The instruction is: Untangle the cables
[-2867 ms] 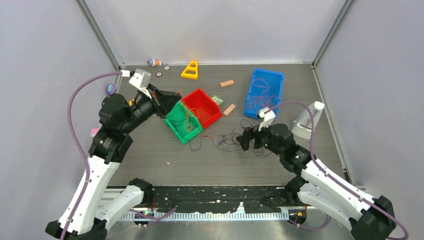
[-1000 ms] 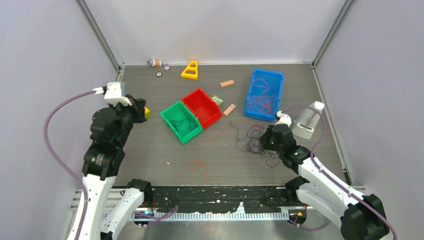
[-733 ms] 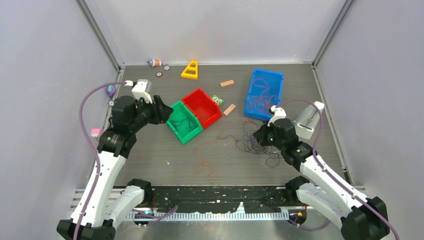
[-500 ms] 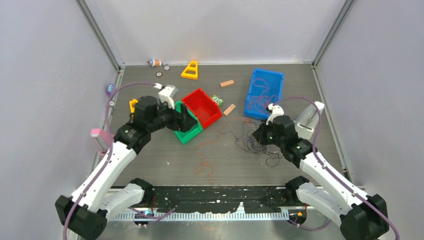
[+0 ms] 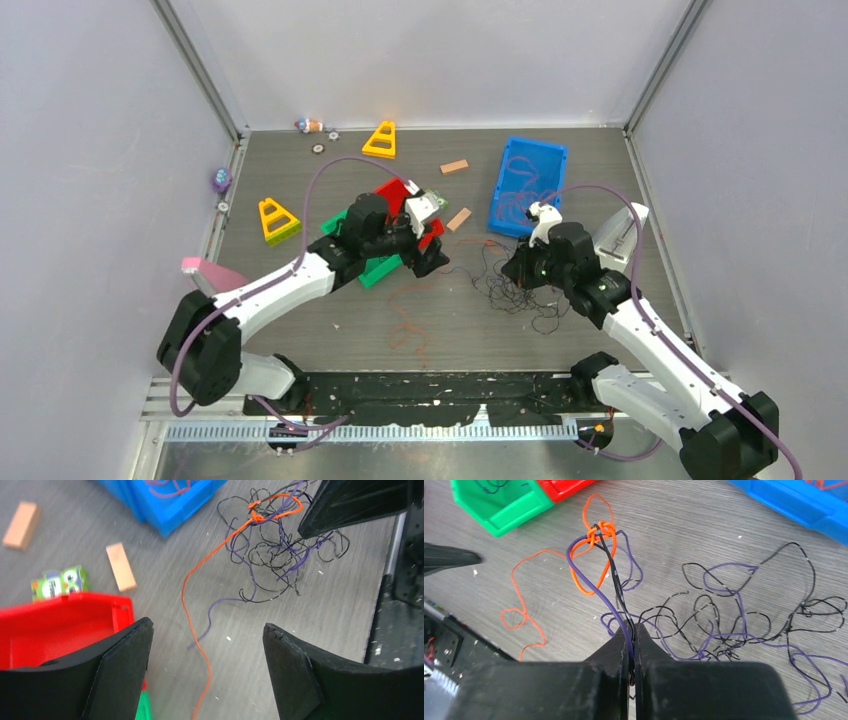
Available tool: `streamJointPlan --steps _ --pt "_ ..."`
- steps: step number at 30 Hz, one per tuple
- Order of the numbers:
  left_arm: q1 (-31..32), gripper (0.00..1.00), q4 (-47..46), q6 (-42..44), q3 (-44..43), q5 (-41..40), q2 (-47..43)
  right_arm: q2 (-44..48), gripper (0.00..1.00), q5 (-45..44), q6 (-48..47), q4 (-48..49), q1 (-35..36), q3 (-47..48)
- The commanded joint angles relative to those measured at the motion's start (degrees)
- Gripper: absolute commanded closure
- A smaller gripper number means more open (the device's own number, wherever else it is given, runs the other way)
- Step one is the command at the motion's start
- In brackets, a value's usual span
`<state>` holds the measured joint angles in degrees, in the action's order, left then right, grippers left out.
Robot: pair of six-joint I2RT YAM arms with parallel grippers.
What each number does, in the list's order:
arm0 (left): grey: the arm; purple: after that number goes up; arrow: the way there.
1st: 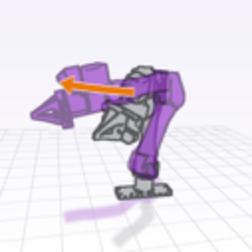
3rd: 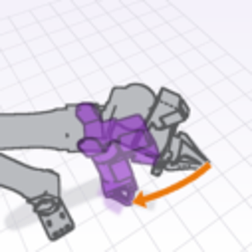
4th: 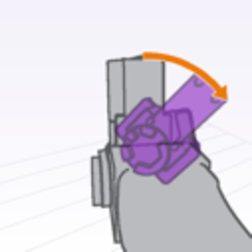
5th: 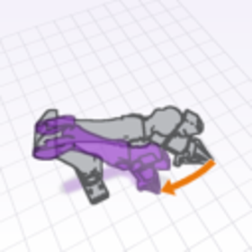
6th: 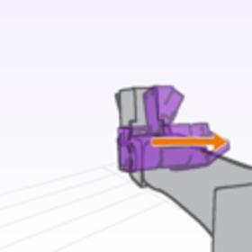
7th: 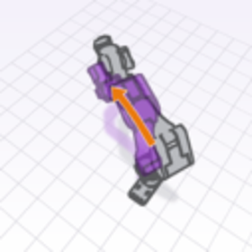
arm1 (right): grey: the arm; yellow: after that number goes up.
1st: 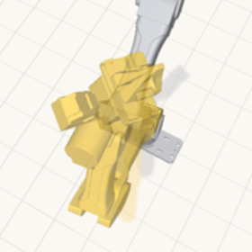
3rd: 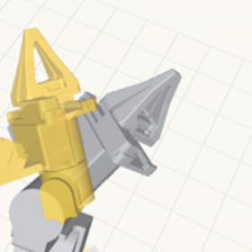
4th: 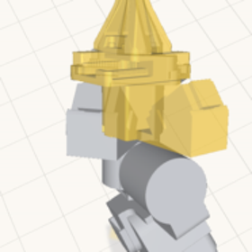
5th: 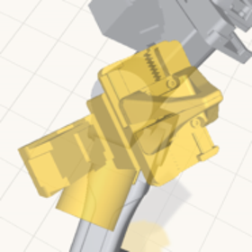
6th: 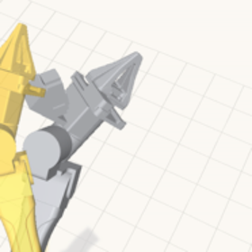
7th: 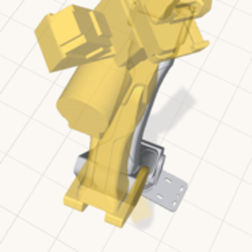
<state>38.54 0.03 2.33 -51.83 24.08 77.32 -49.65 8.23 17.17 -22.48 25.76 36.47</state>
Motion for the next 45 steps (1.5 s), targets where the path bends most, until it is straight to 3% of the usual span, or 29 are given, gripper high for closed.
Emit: streamJointPlan --steps 1,4,12,14,16,17,21,25,28,34,36,37,39,41,45 --pt "0.7 0.21 -20.7 13.1 2.3 7.4 3.8 0.2 0.95 7.0 -2.7 -2.0 0.1 4.8" --pt "0.9 0.26 -21.1 18.1 0.3 15.9 7.7 -0.1 0.95 10.2 -4.1 -4.7 0.0 7.5" --pt "2.2 0.42 -22.1 22.3 -4.1 17.8 13.6 -0.7 0.95 12.7 -5.9 -7.8 0.1 10.5" --pt "2.7 0.6 -22.3 23.7 -4.4 17.3 14.0 -0.8 0.95 13.0 -5.9 -7.9 0.1 10.5" --pt "3.2 0.91 -22.3 25.0 -4.6 16.4 13.9 -0.8 0.95 12.9 -6.0 -8.0 0.1 10.6" --pt "3.4 1.0 -22.2 25.0 -4.6 16.0 13.6 -0.8 0.95 12.4 -6.1 -8.1 0.1 10.5" --pt "3.4 1.0 -25.2 17.8 -2.5 10.2 11.1 -1.0 0.95 5.0 -4.6 -8.8 0.0 9.9" --pt "0.7 1.0 -36.3 4.4 6.2 1.9 5.4 -1.6 0.95 -11.7 0.1 -10.7 -0.1 8.1" --pt "-5.4 1.0 -38.9 -8.2 10.5 4.7 1.8 -1.6 0.95 -18.4 3.1 -11.5 -0.8 6.4" --pt "-9.6 1.0 -35.3 -10.9 16.4 4.0 -6.1 0.1 0.93 -26.6 9.3 -11.1 -2.0 3.0" --pt "-10.6 1.0 -33.1 -11.5 16.6 4.7 -7.6 0.3 0.74 -23.8 8.3 -9.5 -2.4 2.2" --pt "-10.6 1.0 -31.5 -11.1 16.2 5.6 -8.0 0.4 0.63 -18.1 6.0 -8.7 -2.4 2.2" --pt "-10.6 1.0 -29.0 -10.4 14.7 10.0 -7.9 0.8 0.52 -8.6 3.6 -4.4 -2.5 1.7" --pt "-10.5 1.0 -28.8 -11.0 13.4 14.2 -7.0 1.6 0.45 0.3 2.1 -0.6 -2.5 0.6" --pt "-9.3 1.0 -28.3 -11.5 11.6 18.3 -5.6 1.8 0.42 10.1 0.4 4.8 -2.5 -0.4"
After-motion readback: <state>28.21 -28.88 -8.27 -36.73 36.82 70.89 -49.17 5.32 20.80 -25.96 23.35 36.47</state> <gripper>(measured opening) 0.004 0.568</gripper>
